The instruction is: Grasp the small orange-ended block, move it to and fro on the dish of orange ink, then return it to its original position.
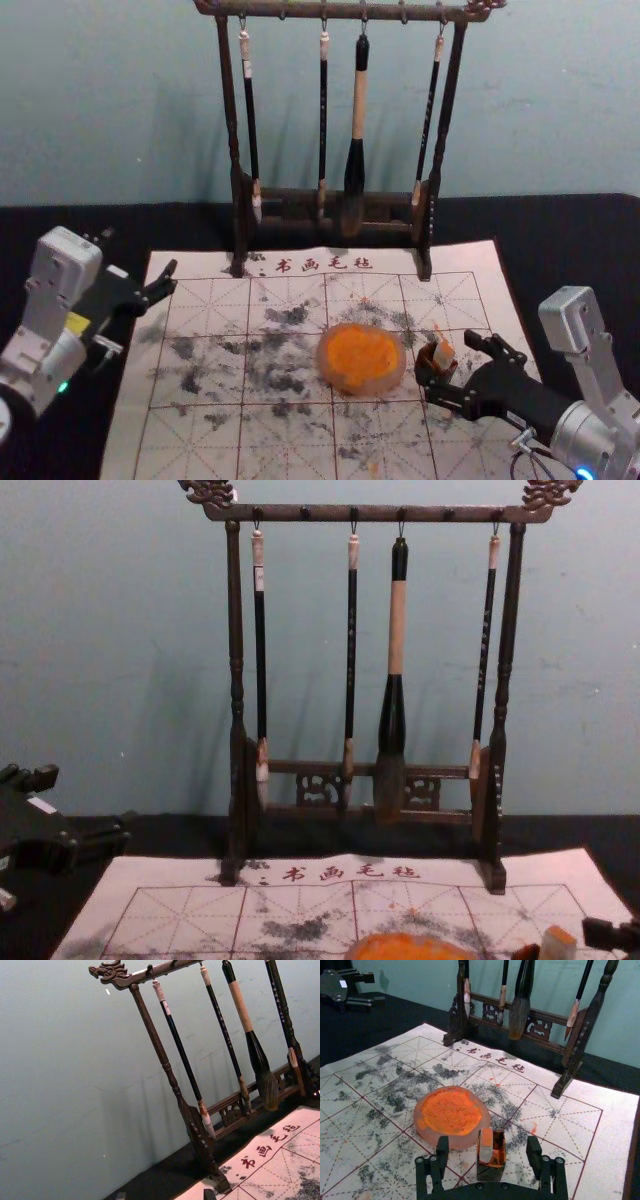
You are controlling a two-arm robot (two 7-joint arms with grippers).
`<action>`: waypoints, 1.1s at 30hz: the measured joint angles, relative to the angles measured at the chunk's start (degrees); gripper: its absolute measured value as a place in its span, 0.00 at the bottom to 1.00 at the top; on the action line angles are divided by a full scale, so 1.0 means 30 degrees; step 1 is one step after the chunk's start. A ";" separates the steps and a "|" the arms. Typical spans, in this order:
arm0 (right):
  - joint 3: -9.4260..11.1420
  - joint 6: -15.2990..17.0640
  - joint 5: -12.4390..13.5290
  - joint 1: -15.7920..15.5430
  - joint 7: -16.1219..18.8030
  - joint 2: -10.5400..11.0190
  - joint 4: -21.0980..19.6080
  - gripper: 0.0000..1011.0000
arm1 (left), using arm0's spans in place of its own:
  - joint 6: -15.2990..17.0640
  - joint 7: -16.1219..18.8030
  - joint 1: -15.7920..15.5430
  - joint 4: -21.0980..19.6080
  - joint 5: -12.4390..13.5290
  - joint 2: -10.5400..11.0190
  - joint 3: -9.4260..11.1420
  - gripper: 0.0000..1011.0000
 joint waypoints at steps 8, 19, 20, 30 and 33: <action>-0.0019 -0.0012 0.0008 -0.0001 -0.0012 0.0011 -0.0015 0.77 | 0.0000 0.0000 -0.0001 0.0000 0.0000 0.0000 0.0000 0.99; -0.0022 -0.0015 0.0029 0.0000 -0.0024 0.0025 -0.0022 0.41 | 0.0001 0.0000 0.0000 0.0000 0.0000 0.0000 0.0000 0.99; -0.0023 -0.0013 0.0032 0.0000 -0.0024 0.0026 -0.0021 0.39 | 0.0000 0.0000 0.0000 0.0001 -0.0001 0.0000 0.0000 0.99; -0.0023 -0.0014 0.0035 0.0000 -0.0026 0.0026 -0.0022 0.09 | 0.0000 0.0000 0.0000 0.0001 0.0000 0.0000 0.0000 0.99; -0.0023 -0.0013 0.0035 -0.0001 -0.0025 0.0026 -0.0022 0.08 | 0.0000 0.0000 -0.0001 0.0001 0.0000 0.0000 -0.0001 0.99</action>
